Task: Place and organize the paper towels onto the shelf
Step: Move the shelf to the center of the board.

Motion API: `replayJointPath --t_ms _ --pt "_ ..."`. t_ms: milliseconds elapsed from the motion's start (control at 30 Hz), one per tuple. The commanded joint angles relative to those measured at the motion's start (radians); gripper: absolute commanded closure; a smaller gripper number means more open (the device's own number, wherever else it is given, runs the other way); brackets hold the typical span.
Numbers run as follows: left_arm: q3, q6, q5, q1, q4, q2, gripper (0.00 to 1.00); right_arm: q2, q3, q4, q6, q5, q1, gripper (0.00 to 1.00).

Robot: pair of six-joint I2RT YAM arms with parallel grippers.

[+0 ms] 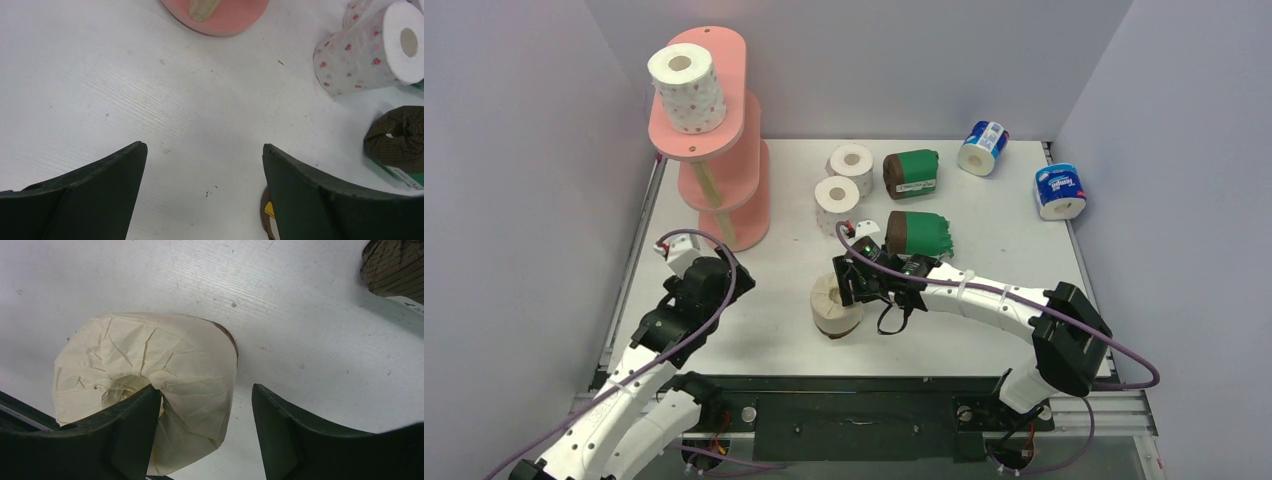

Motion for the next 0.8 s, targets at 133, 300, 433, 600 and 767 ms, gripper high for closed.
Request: replayJointPath --t_ms 133,300,433,600,767 --pt "-0.176 0.117 0.126 0.187 0.29 -0.108 0.12 -0.007 0.041 -0.019 -0.027 0.026 0.004 0.33" --pt "-0.236 0.254 0.127 0.234 0.438 -0.138 0.15 -0.021 0.033 -0.024 -0.045 0.032 0.001 0.31" --pt "-0.229 0.319 0.188 0.305 0.493 -0.063 0.22 -0.03 0.024 -0.019 -0.061 0.025 -0.005 0.3" --pt "-0.18 0.458 0.185 0.31 0.6 0.125 0.22 -0.042 0.0 0.01 -0.062 0.004 -0.015 0.3" --pt "-0.15 0.555 0.166 0.332 0.686 0.289 0.21 -0.057 -0.008 0.023 -0.063 -0.01 -0.015 0.3"
